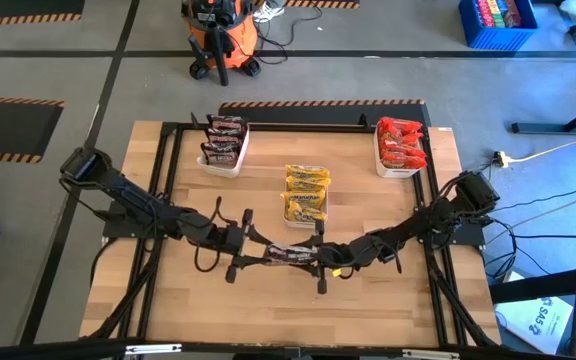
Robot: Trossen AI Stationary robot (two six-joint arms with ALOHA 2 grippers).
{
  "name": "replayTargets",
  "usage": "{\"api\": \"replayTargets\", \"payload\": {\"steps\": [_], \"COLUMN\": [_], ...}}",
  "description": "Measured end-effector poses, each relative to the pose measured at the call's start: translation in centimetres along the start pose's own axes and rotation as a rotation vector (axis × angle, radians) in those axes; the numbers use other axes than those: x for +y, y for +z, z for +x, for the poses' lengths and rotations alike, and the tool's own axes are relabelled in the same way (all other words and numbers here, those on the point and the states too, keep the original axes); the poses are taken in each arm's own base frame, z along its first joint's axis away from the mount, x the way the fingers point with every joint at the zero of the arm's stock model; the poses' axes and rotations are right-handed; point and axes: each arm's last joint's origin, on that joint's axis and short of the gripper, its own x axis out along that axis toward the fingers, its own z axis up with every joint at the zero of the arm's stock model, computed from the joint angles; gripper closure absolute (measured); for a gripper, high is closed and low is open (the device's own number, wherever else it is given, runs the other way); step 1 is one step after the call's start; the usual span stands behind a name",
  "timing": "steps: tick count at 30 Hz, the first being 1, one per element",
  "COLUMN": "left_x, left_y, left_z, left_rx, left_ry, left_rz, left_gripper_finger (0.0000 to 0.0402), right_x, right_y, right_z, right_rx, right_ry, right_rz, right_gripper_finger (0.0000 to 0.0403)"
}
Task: Sort Maruchan noodles
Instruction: Put the black noodle pack into the white left bin
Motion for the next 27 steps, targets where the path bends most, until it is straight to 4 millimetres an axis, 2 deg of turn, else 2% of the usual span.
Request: {"api": "replayTargets", "payload": {"steps": [6, 17, 27], "left_x": [0.3, 0.2, -0.3], "left_y": [0.1, -0.1, 0.6], "left_z": [0.1, 0.1, 0.0], "left_rx": [-0.005, 0.017, -0.047], "left_ry": [0.008, 0.01, -0.009], "left_rz": [-0.002, 0.039, -0.052], "left_gripper_finger": [0.0199, 0.0097, 0.0088], "right_x": [0.0, 0.0, 0.0], "right_y": [-0.2, -1.1, -2.6], "right_z": [0.0, -0.1, -0.3], "right_rx": [0.024, 0.113, 0.253], "right_ry": [-0.002, -0.003, -0.012], "right_rz": [-0.005, 0.015, 0.055], "right_gripper_finger": [0.0243, 0.0242, 0.0242]}}
